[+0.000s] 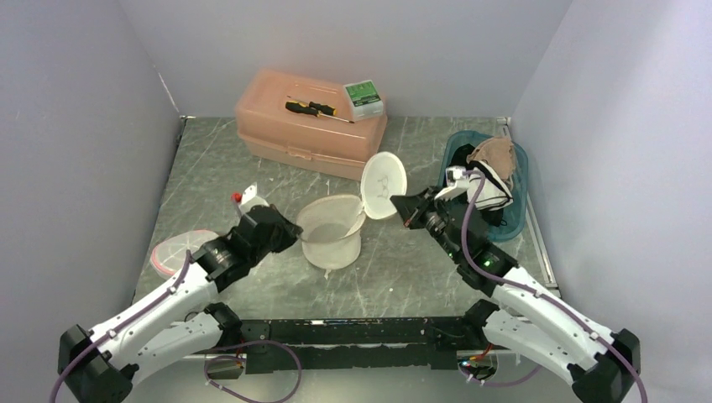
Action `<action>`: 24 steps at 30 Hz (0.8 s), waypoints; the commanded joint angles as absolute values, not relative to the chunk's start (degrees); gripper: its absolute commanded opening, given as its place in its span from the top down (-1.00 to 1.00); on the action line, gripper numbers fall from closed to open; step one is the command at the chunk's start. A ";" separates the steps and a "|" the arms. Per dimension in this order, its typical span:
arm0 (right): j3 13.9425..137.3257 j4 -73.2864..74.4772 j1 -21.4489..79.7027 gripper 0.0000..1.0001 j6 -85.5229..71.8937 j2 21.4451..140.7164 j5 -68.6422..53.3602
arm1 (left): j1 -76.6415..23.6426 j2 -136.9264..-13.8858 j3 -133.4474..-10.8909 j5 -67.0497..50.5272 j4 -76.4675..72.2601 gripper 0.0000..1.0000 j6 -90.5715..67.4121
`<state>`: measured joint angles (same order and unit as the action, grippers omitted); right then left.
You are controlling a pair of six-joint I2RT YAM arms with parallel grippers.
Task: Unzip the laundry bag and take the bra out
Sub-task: Close the laundry bag at the center of the board.
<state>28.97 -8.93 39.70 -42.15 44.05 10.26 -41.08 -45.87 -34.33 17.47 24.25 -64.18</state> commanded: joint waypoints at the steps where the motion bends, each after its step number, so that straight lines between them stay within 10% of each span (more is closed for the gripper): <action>1: 42.63 4.45 43.14 1.00 -22.38 43.24 11.65 | -41.31 -50.28 -45.26 17.98 24.14 0.95 -56.07; 20: 41.21 12.36 64.25 1.00 -12.71 48.83 41.31 | -41.31 -57.26 -34.84 8.82 14.84 0.95 -59.32; 24: 43.38 12.58 68.38 1.00 -11.09 53.30 46.63 | -41.31 -56.82 -36.92 9.25 18.39 0.68 -58.18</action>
